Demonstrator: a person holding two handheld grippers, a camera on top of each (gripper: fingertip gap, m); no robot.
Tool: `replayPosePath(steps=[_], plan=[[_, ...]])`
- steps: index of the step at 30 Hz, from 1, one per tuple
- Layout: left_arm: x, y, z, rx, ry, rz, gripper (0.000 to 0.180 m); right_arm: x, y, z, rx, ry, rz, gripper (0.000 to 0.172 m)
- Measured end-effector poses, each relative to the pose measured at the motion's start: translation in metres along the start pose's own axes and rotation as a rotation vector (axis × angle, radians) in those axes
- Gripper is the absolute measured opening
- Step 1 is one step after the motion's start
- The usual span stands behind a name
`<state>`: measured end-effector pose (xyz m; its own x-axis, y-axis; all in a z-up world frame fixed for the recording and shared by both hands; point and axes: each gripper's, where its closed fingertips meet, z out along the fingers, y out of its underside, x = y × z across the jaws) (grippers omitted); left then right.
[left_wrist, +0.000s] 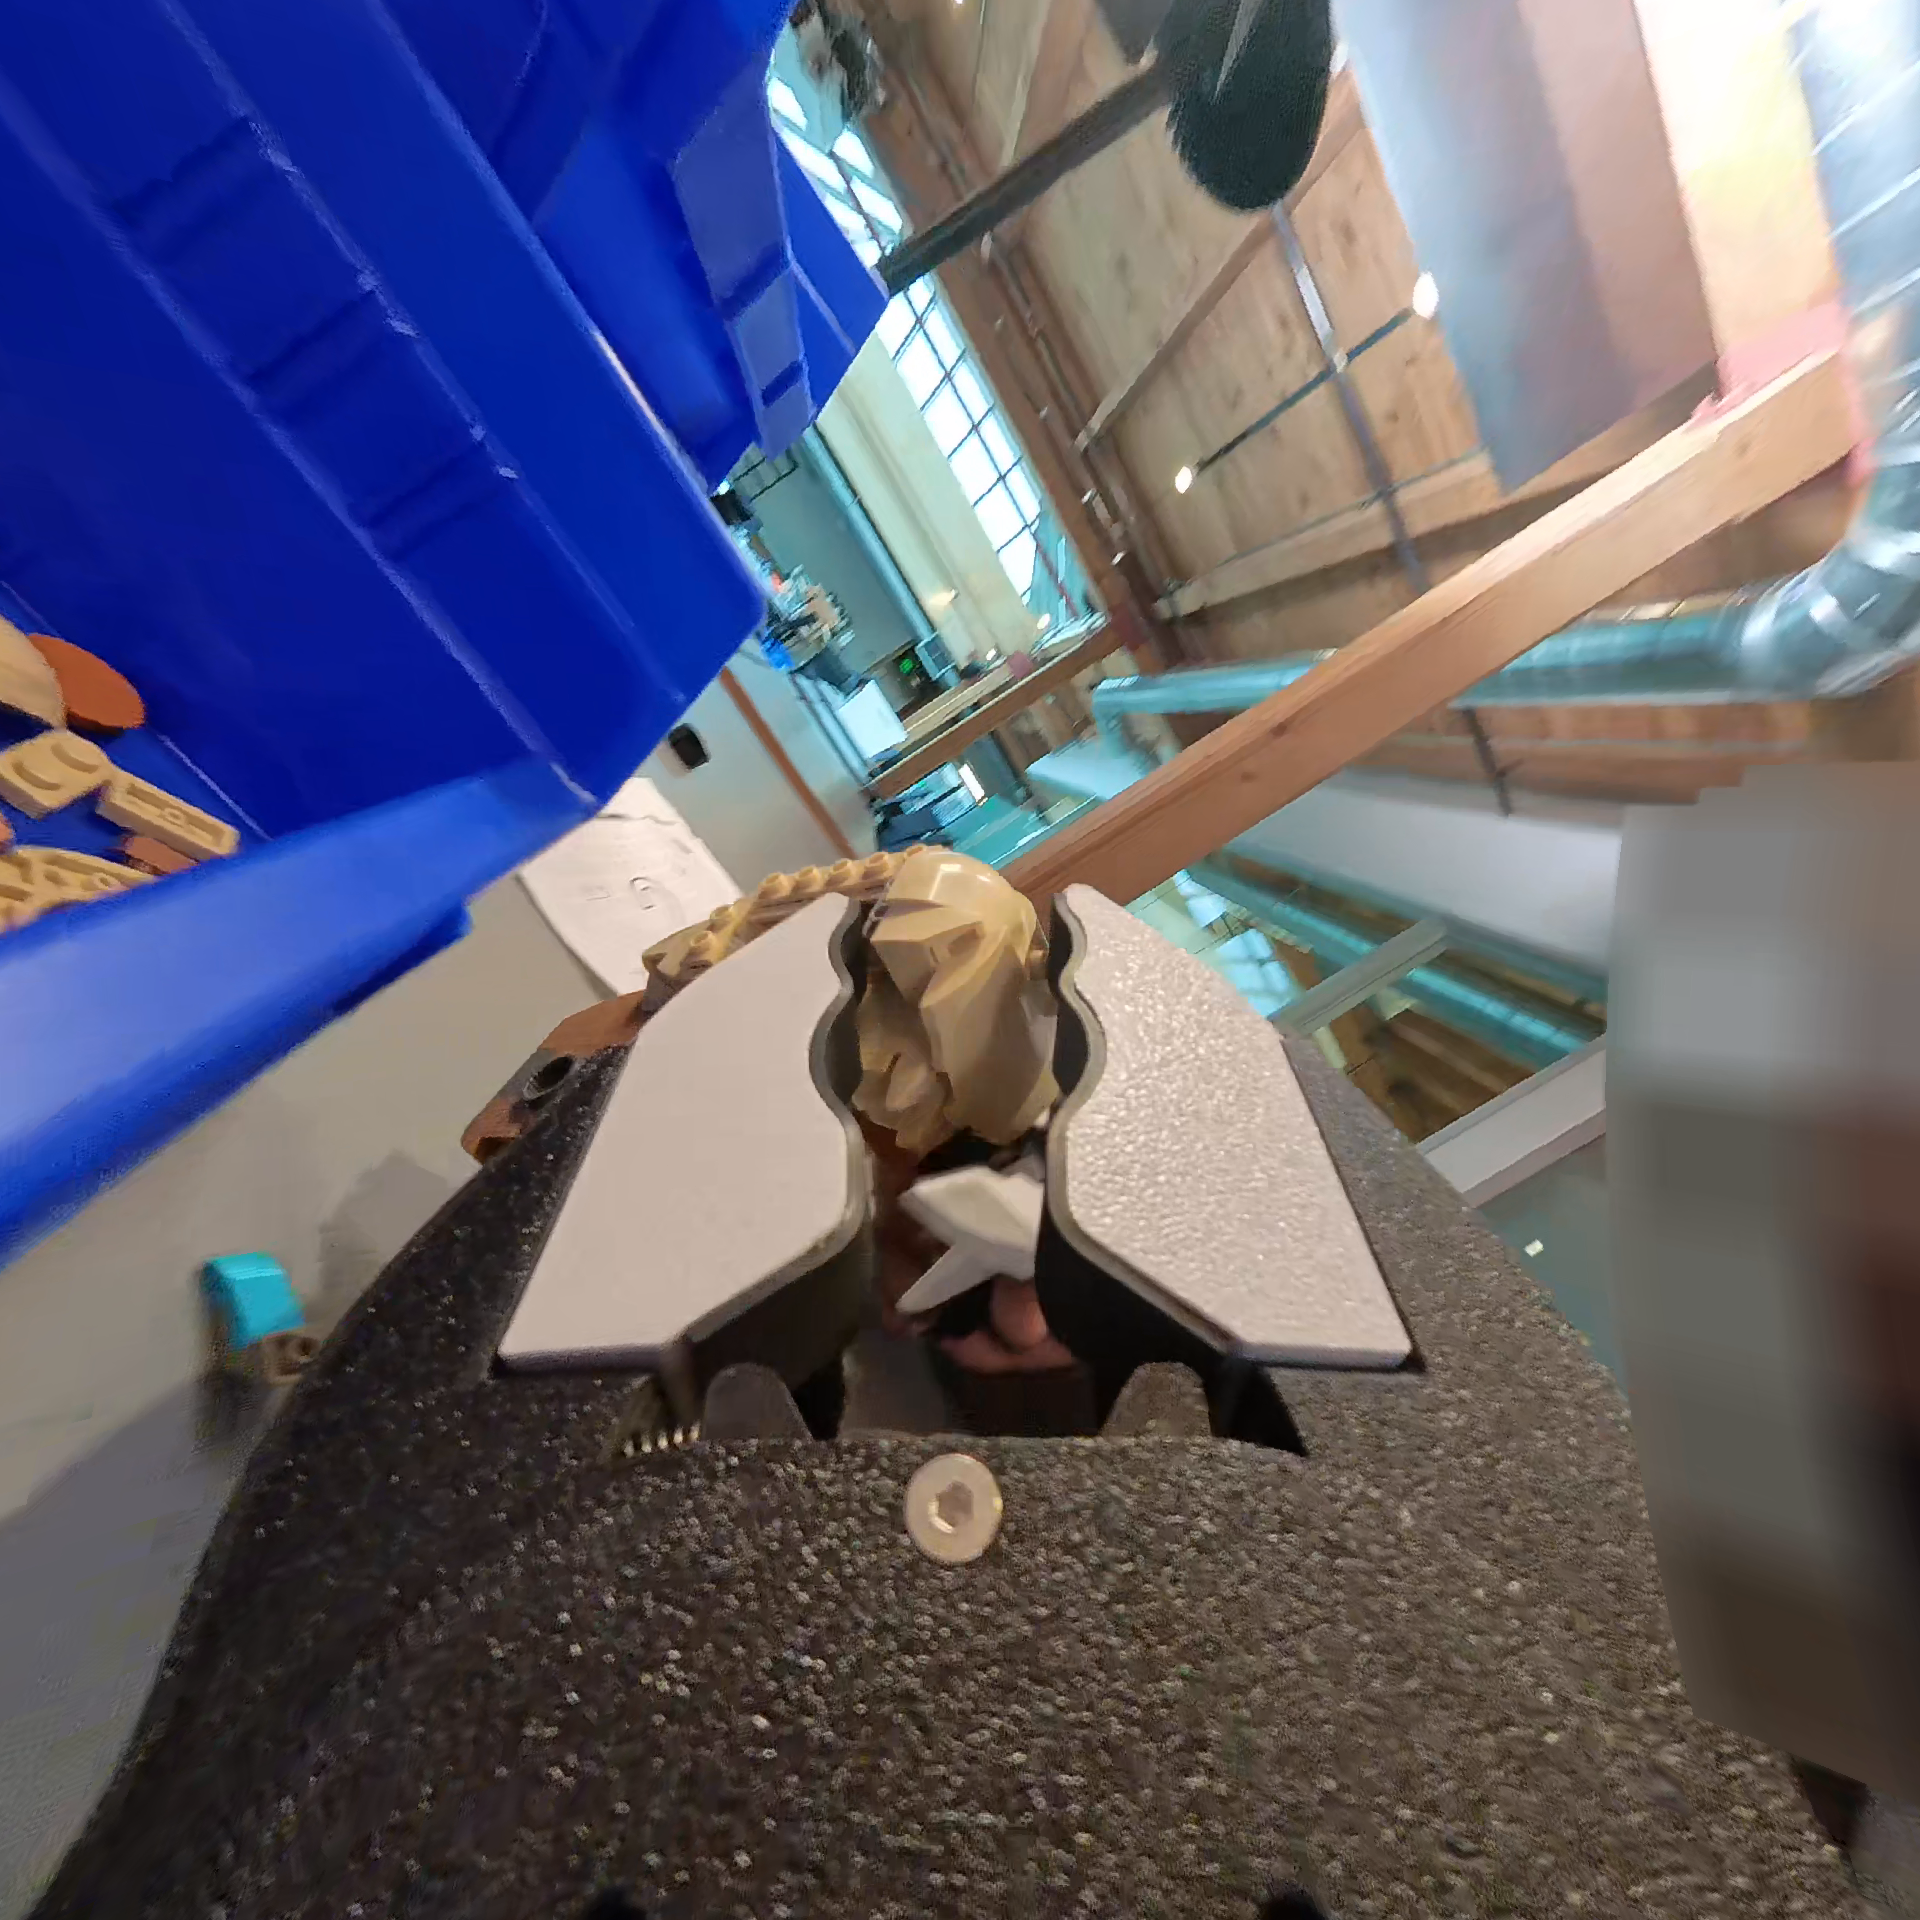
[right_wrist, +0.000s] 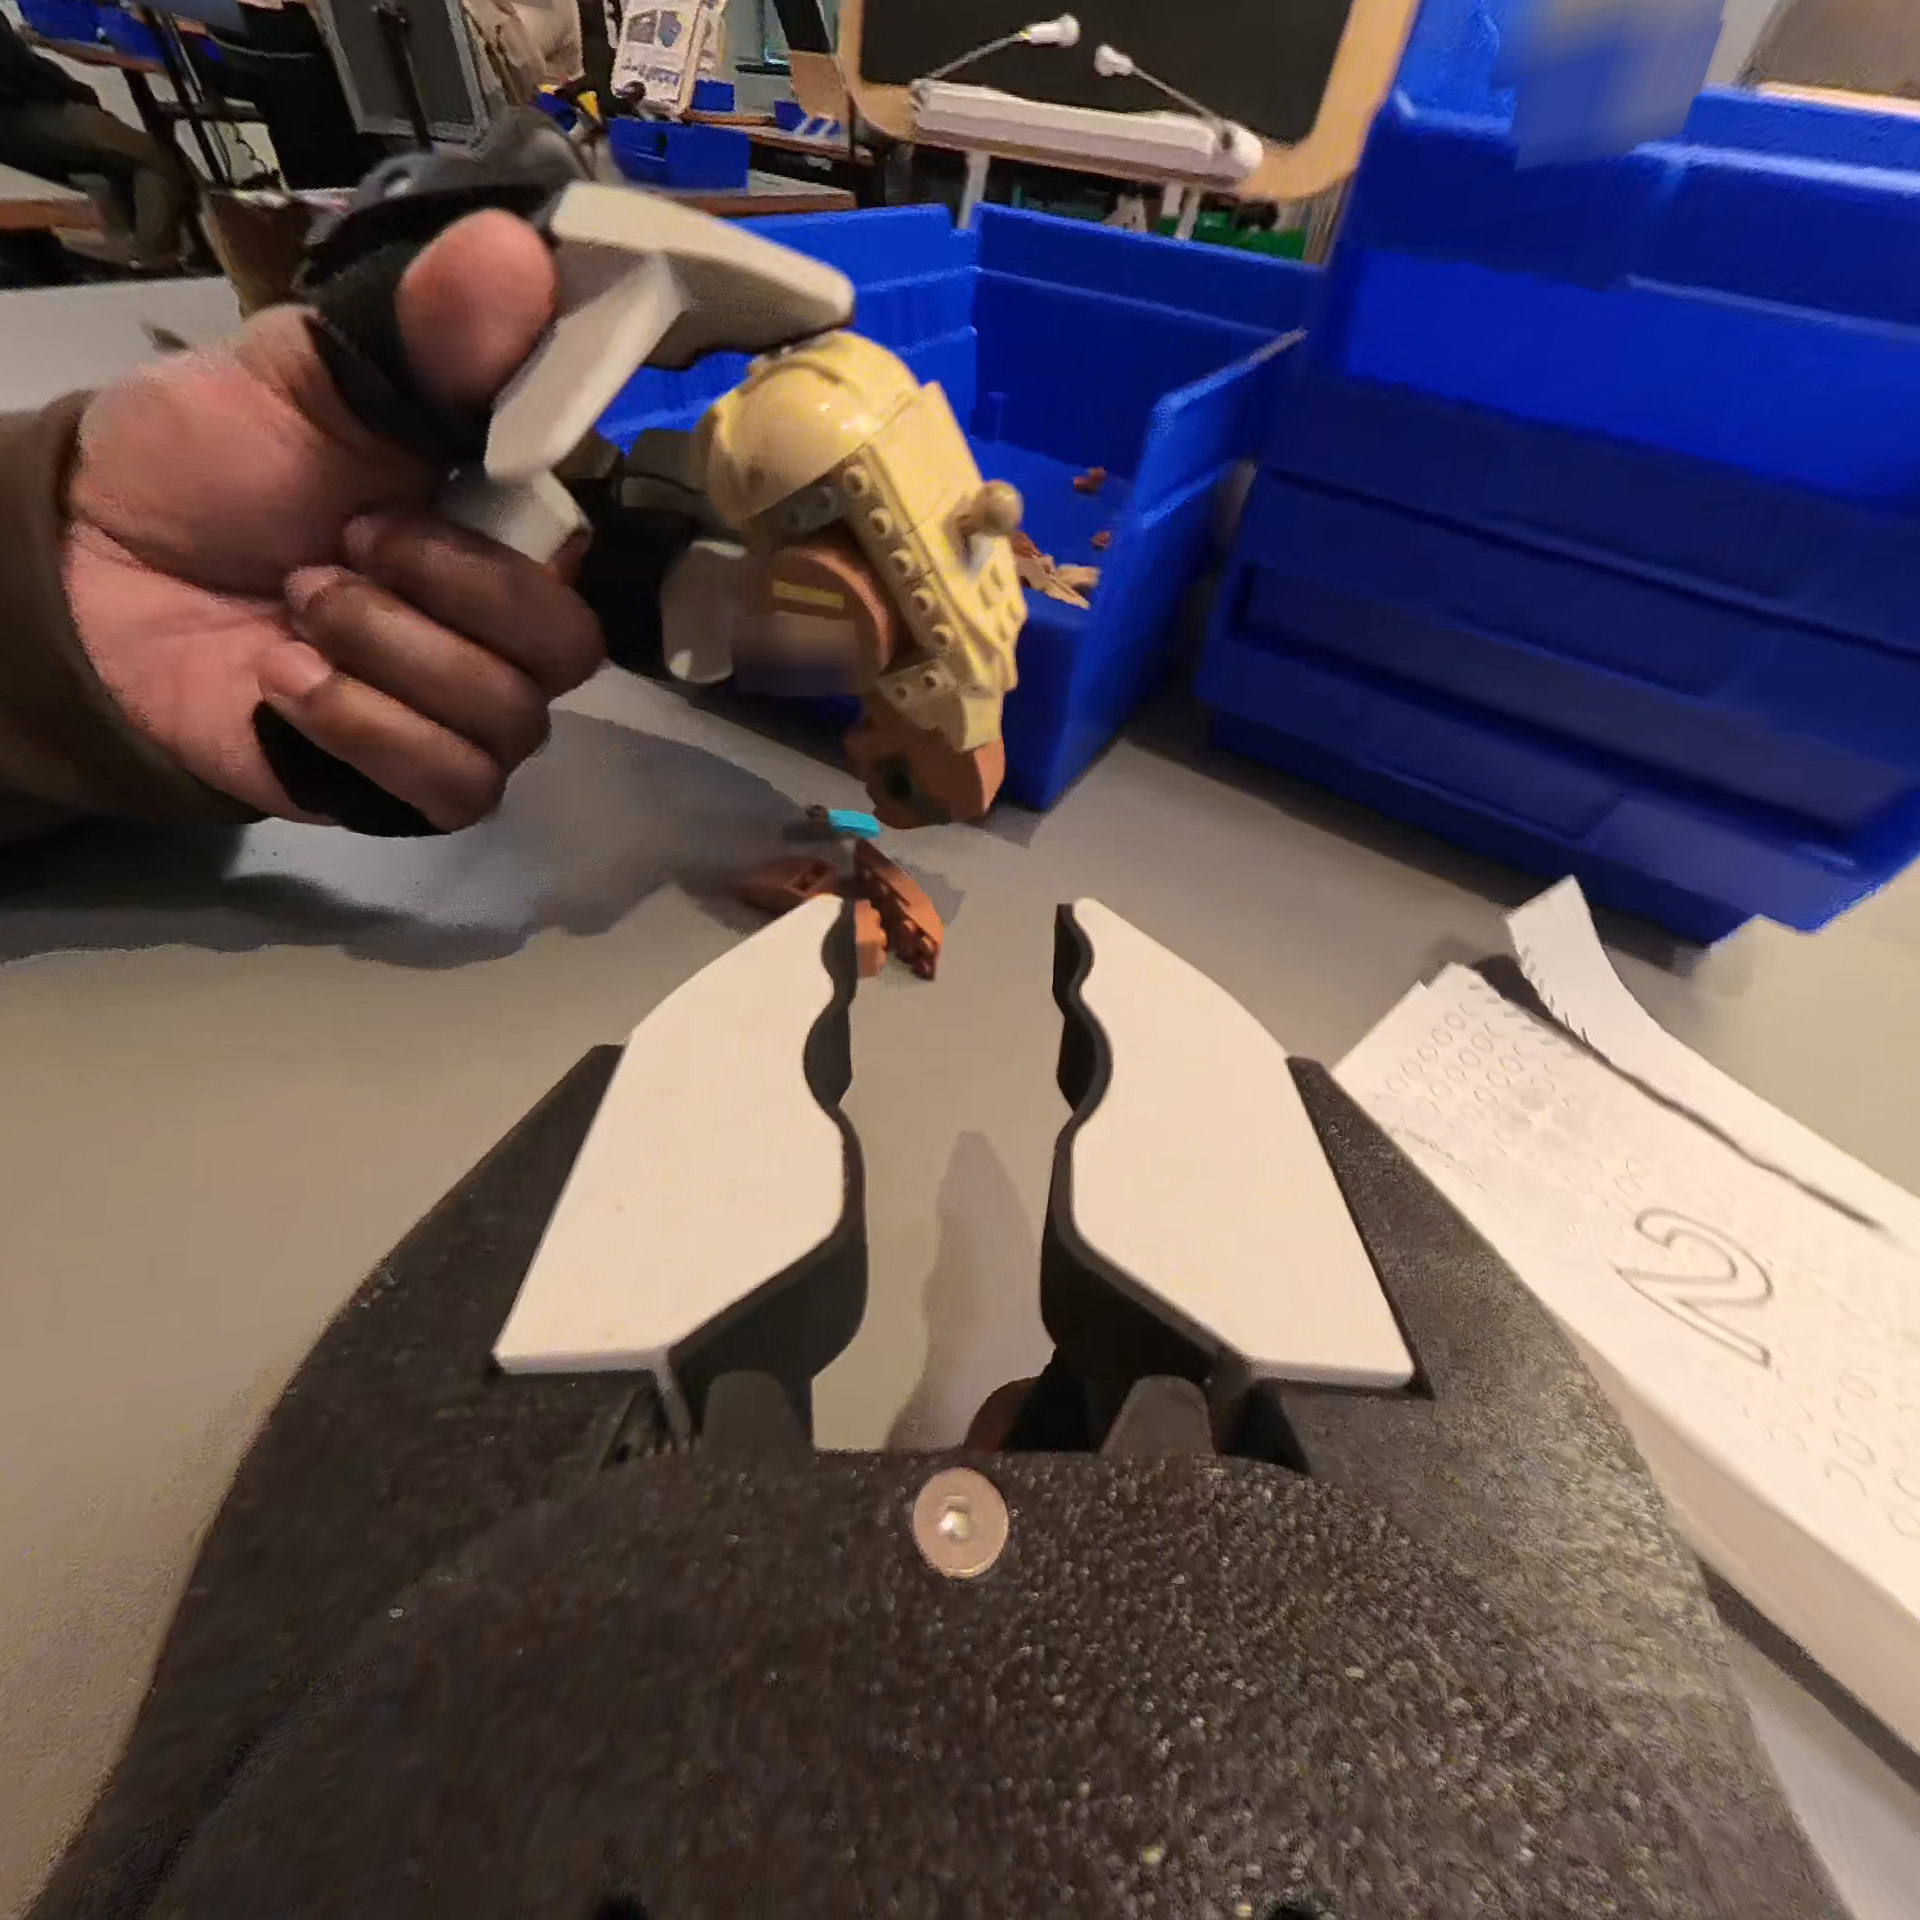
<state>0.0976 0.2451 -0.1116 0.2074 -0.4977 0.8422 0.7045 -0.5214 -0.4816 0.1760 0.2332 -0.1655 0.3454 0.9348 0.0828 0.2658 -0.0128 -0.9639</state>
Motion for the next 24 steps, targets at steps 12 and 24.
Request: replayPosePath(steps=[12,24], plan=[[0.022,0.018,-0.044,0.256,0.020,-0.300,0.033,-0.076,-0.046,0.032,0.157,0.102,-0.282,0.036],[0.002,0.029,-0.083,0.464,-0.032,-0.481,0.033,-0.101,-0.028,0.058,-0.009,0.133,-0.313,0.036]])
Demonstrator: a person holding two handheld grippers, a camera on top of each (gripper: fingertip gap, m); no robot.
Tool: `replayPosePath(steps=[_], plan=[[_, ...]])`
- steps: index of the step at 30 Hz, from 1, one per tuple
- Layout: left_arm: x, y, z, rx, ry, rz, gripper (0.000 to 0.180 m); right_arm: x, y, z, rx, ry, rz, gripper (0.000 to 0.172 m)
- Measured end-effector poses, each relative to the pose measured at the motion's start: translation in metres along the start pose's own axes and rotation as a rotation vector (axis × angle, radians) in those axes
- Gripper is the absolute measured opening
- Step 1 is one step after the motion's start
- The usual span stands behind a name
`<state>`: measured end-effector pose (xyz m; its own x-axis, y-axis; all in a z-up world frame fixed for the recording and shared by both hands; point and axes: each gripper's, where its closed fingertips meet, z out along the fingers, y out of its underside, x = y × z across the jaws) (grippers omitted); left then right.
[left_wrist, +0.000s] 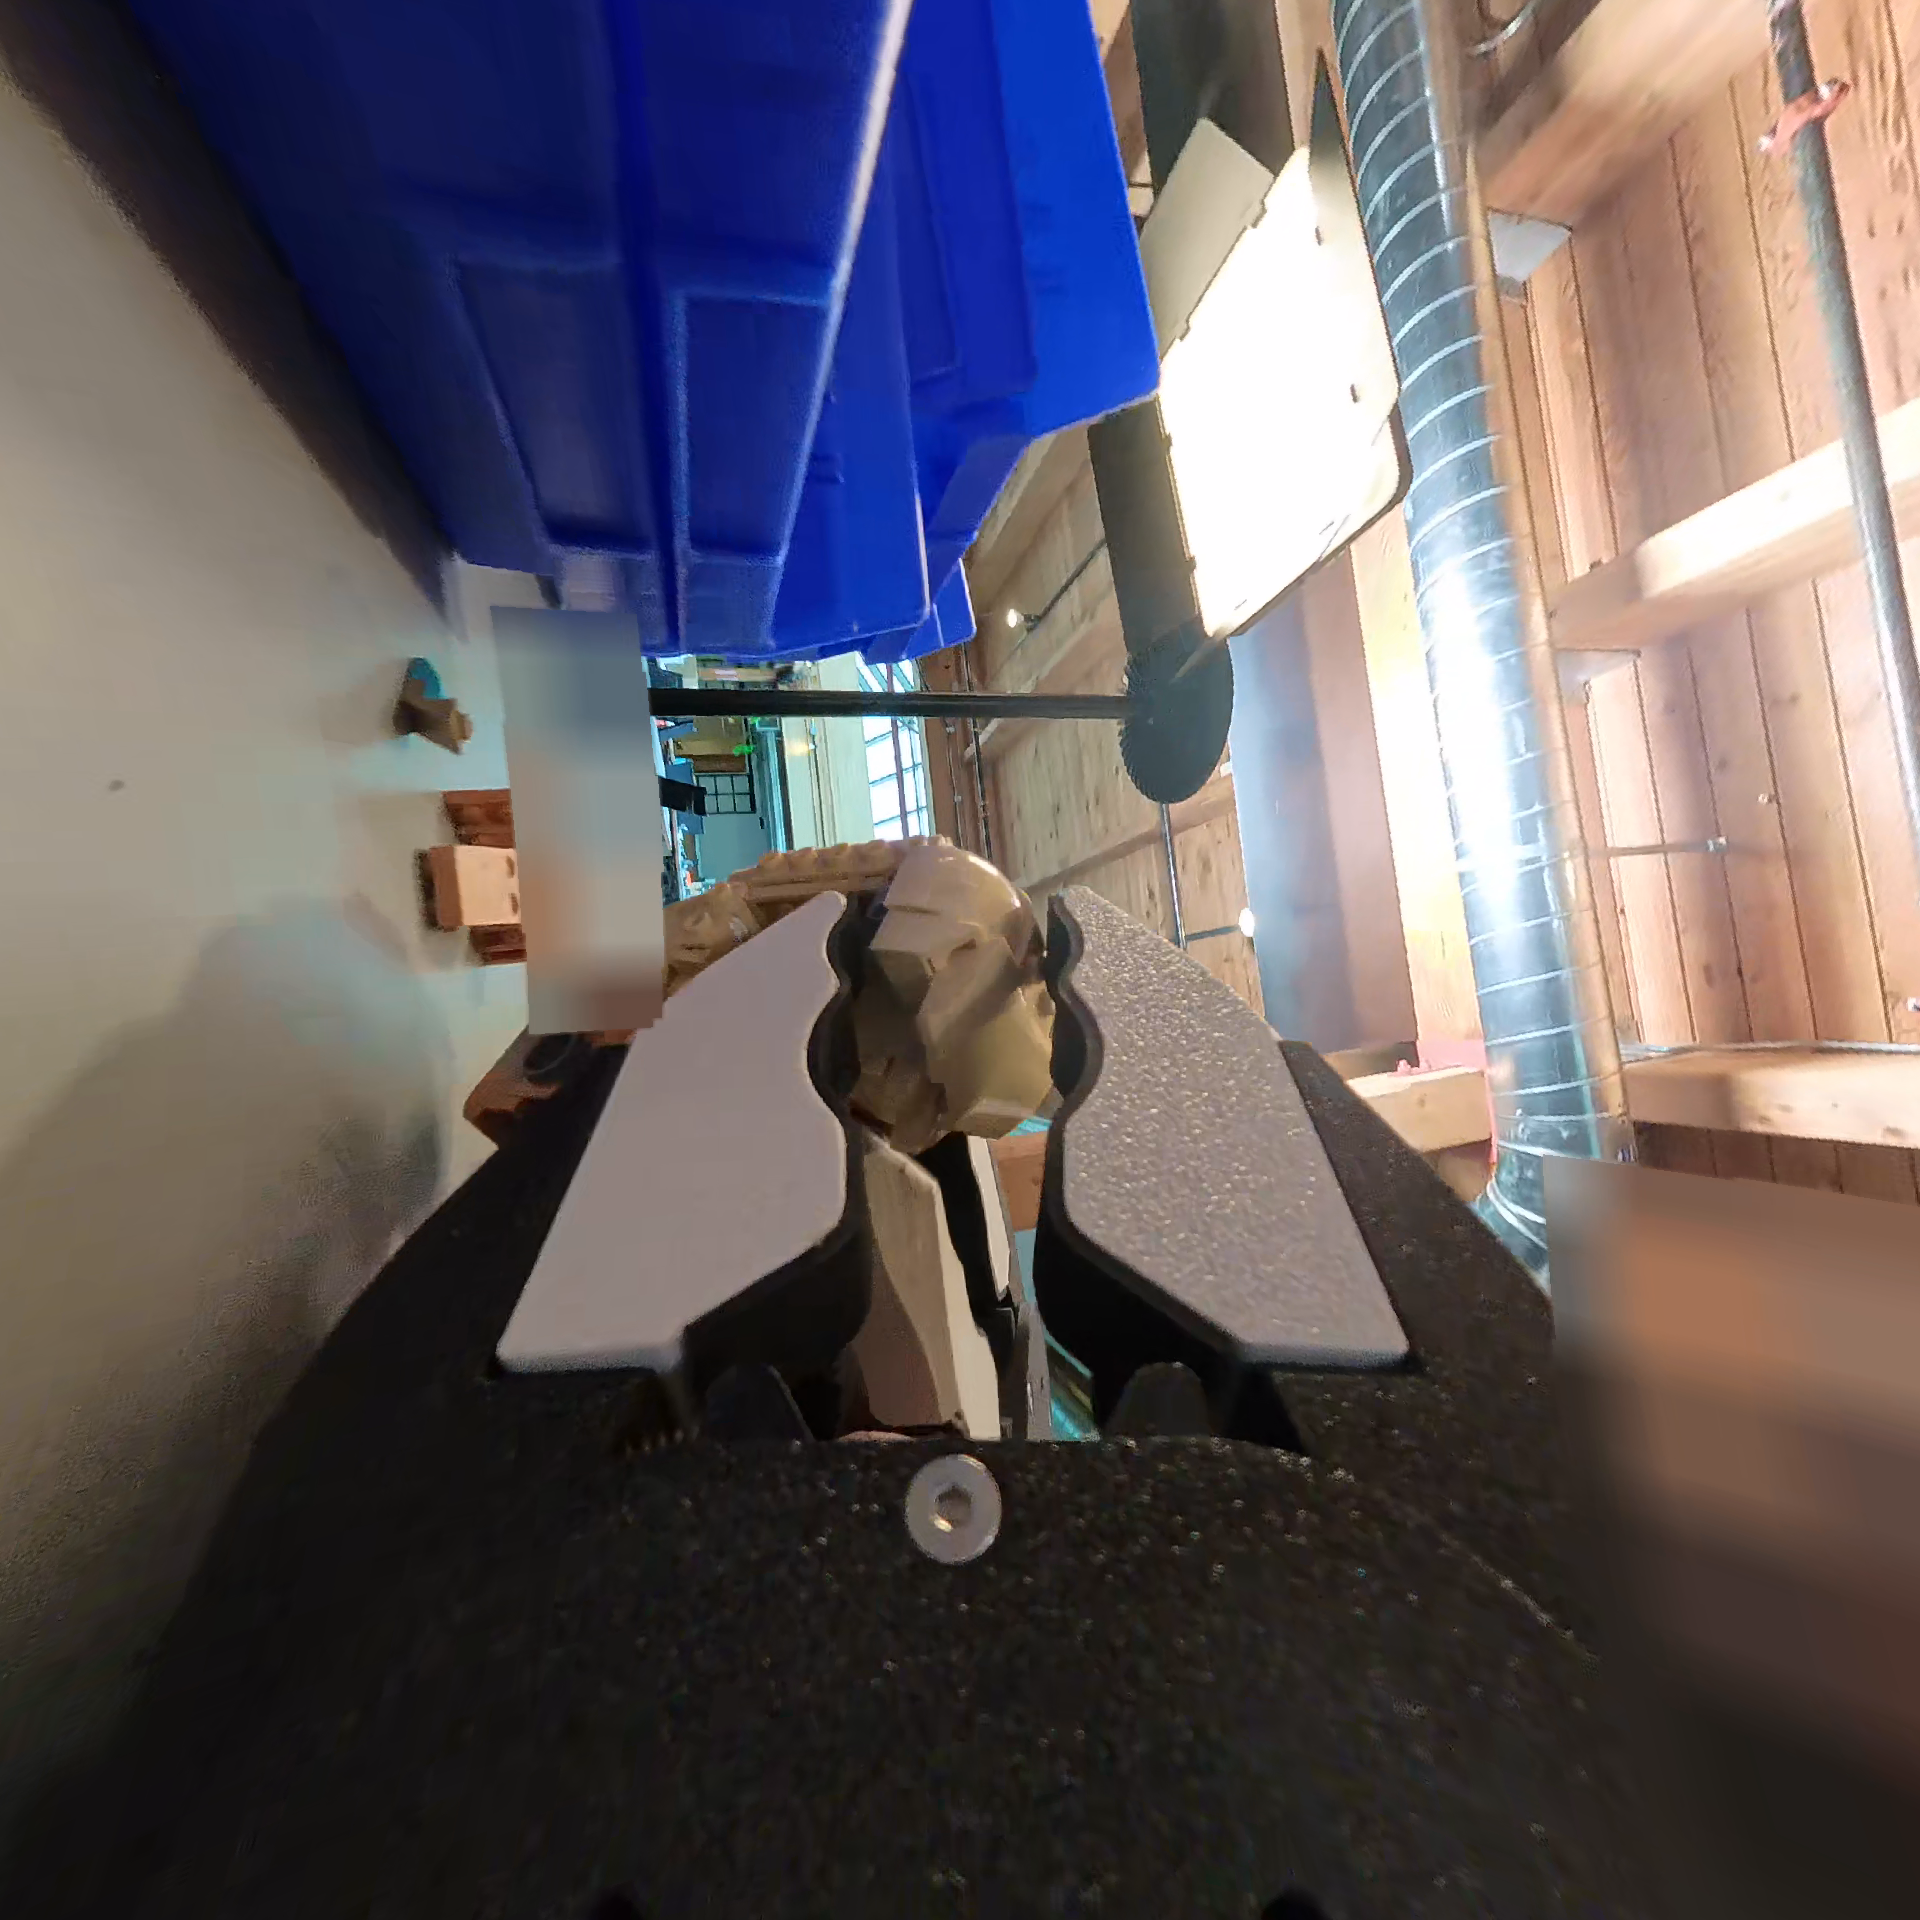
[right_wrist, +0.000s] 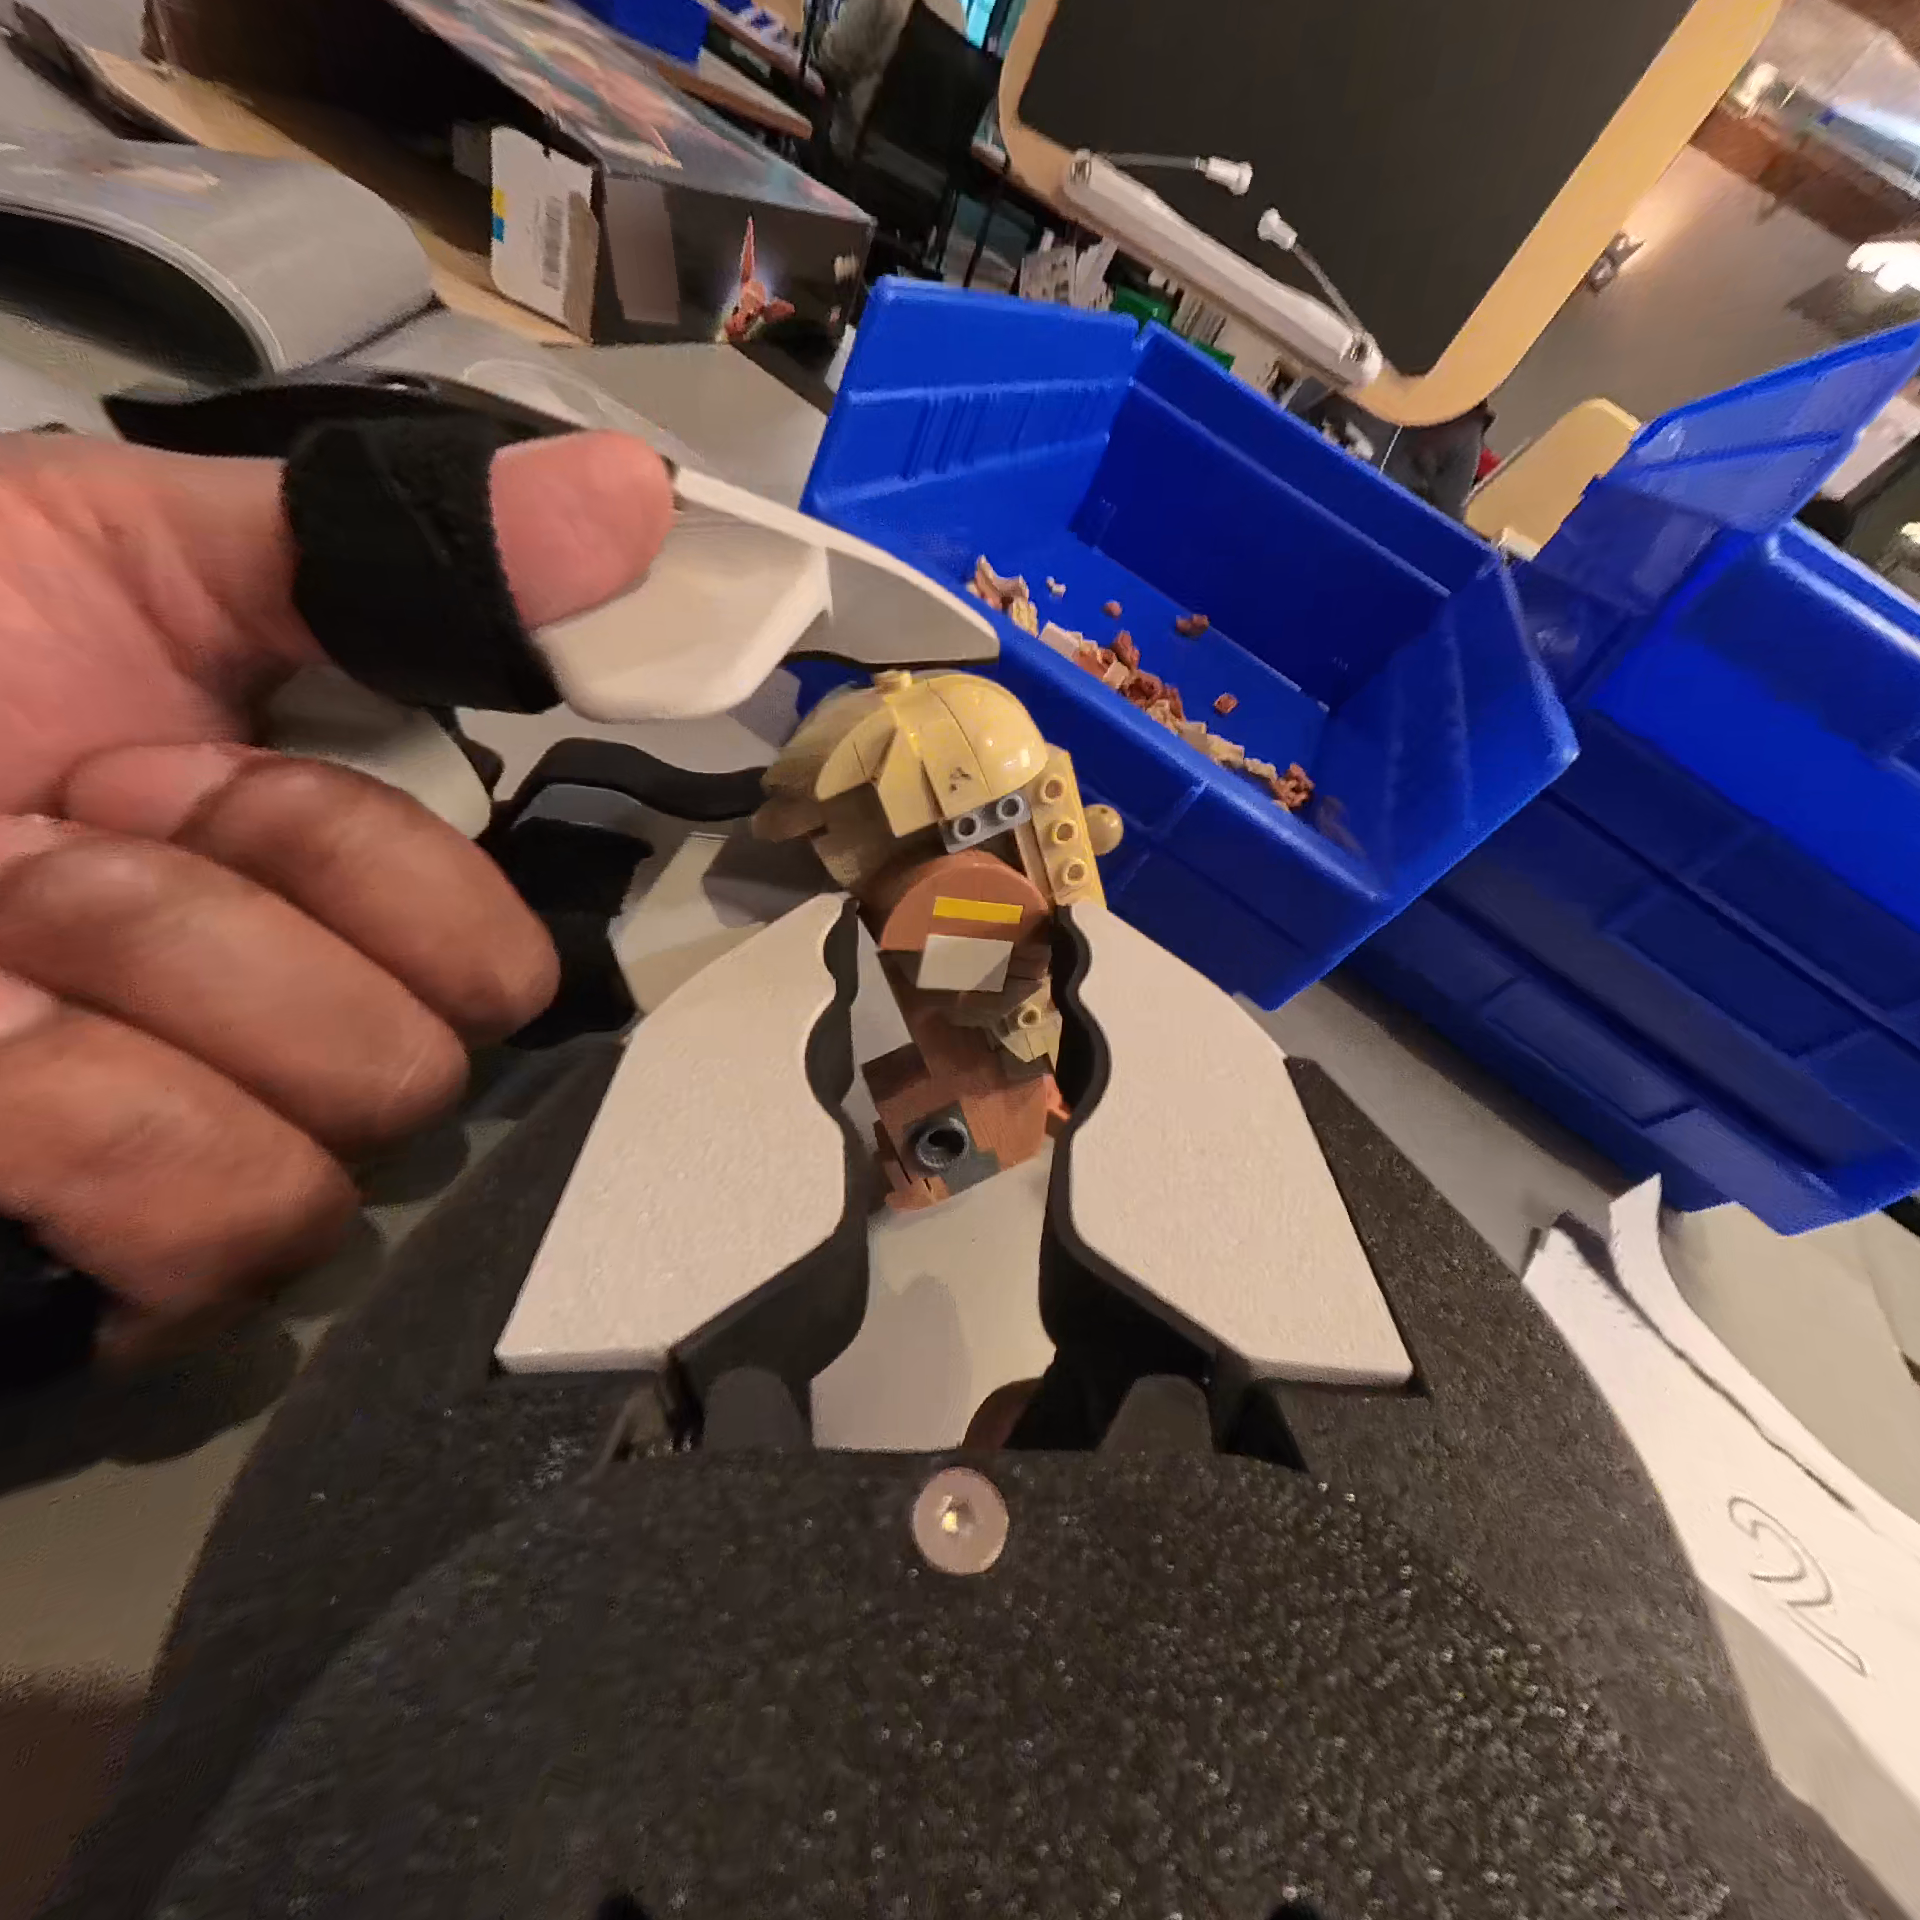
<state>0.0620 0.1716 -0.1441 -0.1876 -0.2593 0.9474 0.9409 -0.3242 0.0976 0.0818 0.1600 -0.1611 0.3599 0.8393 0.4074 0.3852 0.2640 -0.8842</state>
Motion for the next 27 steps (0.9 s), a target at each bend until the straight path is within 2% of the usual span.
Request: replayPosePath(steps=[2,5,11,14,19,21,23,27], plan=[[-0.002,-0.001,-0.003,0.014,0.007,-0.021,0.031,-0.002,0.005,0.003,-0.033,-0.003,0.006,0.040],[0.000,-0.001,-0.005,0.002,0.013,-0.023,0.030,-0.002,0.005,0.004,-0.040,0.003,-0.014,0.036],[0.000,-0.002,-0.010,-0.110,0.001,0.035,0.032,-0.006,0.004,0.006,-0.045,-0.027,-0.065,0.035],[0.002,0.001,-0.016,-0.235,-0.046,0.205,0.035,-0.011,0.002,0.007,-0.046,-0.054,-0.092,0.035],[-0.002,-0.005,-0.031,-0.437,-0.256,0.695,0.050,-0.020,0.000,0.013,-0.081,-0.074,-0.203,0.035],[-0.002,-0.012,-0.035,-0.480,-0.325,0.826,0.053,-0.025,0.001,0.016,-0.100,-0.096,-0.236,0.035],[-0.010,-0.017,-0.040,-0.544,-0.402,0.873,0.053,-0.032,0.004,0.020,-0.121,-0.124,-0.257,0.035],[-0.029,-0.021,-0.048,-0.621,-0.478,0.778,0.051,-0.042,0.011,0.024,-0.153,-0.164,-0.289,0.035]])
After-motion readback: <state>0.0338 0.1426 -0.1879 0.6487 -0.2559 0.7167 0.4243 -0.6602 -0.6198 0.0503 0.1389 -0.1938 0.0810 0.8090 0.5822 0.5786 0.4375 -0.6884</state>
